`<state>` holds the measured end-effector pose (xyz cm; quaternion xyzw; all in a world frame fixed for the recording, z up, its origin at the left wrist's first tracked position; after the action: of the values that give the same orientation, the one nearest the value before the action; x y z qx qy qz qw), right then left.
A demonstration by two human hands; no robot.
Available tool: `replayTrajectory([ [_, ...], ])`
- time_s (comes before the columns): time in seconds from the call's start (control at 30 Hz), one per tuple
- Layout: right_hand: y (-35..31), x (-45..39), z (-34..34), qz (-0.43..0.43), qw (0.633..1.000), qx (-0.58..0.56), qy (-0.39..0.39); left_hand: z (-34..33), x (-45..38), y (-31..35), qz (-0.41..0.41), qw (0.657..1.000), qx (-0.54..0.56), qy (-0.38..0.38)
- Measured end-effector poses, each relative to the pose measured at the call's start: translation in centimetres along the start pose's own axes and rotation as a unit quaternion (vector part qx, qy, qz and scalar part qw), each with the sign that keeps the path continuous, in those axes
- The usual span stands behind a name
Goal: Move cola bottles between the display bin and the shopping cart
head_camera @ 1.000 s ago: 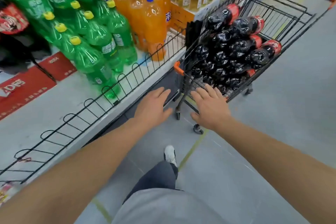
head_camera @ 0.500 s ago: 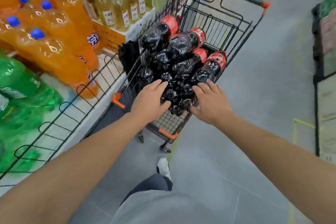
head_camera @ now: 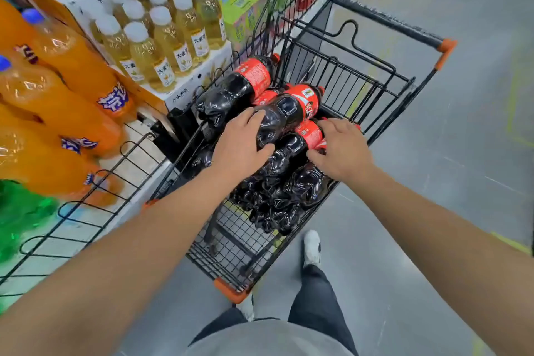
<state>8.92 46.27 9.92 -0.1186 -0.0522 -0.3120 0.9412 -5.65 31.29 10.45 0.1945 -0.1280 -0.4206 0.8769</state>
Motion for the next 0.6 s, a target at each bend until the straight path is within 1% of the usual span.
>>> replayTrajectory([
  [0.1,2.3,-4.0,0.4,0.016,0.999,-0.038,-0.011,-1.3,-3.0,0.7,0.044,0.999,-0.001,0.014],
  [0.2,4.7,-8.0,-0.2,0.006,0.994,-0.103,-0.047,-2.5,-4.9,0.9,0.099,0.994,-0.024,0.027],
  [0.37,7.0,-13.8,-1.6,-0.010,0.971,-0.218,-0.102,-4.7,-6.5,1.3,0.166,0.983,-0.061,0.042],
  [0.5,9.0,-17.3,-3.7,-0.059,0.935,-0.332,-0.112,-6.2,-7.3,1.4,0.210,0.973,-0.080,0.051],
  [0.6,10.1,-19.1,-5.9,-0.114,0.880,-0.438,-0.142,-6.7,-7.6,1.2,0.233,0.967,-0.077,0.072],
])
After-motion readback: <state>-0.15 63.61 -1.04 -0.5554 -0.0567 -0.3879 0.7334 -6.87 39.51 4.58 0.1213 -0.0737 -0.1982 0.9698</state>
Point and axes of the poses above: each hand's wrist, its own x-axis away from the middle knuckle, its own z-axis out of the back of the hand, y = z × x, the point moved 7 cm from there along -x, towards the middle knuckle, and after that the axes turned 2 degrees about z, right-handed, at the moved point
